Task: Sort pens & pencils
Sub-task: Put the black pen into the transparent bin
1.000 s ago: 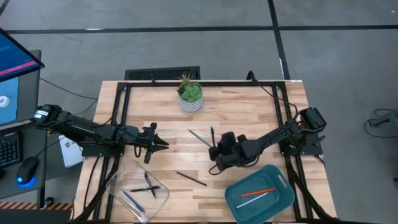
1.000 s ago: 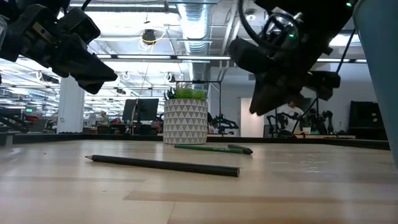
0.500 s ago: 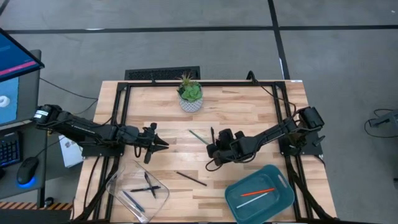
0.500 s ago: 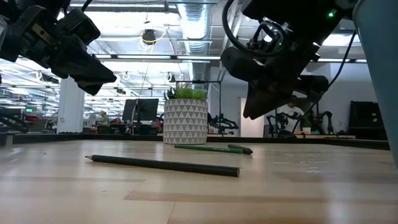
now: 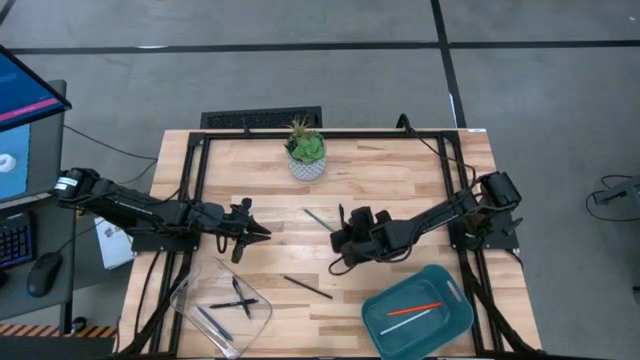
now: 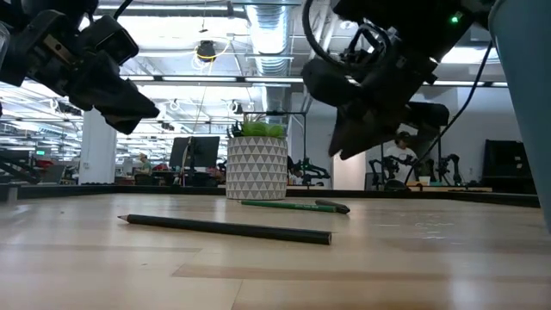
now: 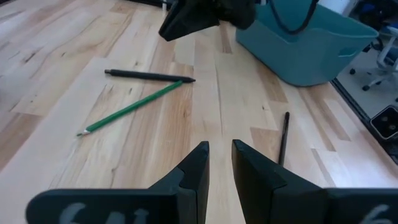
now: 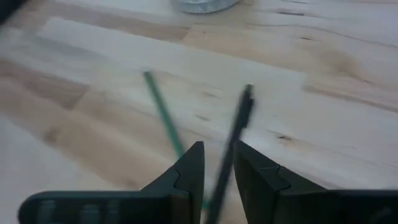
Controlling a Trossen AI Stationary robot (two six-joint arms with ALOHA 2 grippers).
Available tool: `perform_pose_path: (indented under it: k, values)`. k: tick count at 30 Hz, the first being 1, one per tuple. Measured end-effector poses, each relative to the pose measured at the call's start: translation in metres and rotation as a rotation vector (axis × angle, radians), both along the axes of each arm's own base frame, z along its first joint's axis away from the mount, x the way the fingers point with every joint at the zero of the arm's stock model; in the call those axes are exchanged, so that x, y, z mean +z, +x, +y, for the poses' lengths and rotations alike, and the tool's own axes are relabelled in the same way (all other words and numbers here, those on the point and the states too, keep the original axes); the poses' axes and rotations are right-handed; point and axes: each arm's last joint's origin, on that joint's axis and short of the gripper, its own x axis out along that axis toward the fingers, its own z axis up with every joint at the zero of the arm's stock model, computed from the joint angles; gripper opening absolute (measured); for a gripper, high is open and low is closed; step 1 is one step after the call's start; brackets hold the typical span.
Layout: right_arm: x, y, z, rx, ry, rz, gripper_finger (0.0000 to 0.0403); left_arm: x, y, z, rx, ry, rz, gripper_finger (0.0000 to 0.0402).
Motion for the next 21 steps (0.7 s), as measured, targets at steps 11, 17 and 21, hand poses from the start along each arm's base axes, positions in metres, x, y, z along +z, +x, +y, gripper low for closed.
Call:
perform_pose_path:
  k: [11, 17, 21]
  values:
    - [-0.052, 0.01, 0.015, 0.089, -0.058, 0.107, 0.015, -0.003, -0.001, 0.0, 0.002, 0.0, 0.03, 0.0059]
    - [-0.054, 0.01, 0.015, 0.07, -0.059, 0.107, 0.0155, -0.003, -0.001, 0.0, 0.003, -0.002, 0.026, 0.0059]
    - [-0.05, 0.009, 0.013, 0.061, -0.074, 0.104, 0.0151, -0.003, -0.001, 0.0, 0.003, -0.002, 0.026, 0.0059]
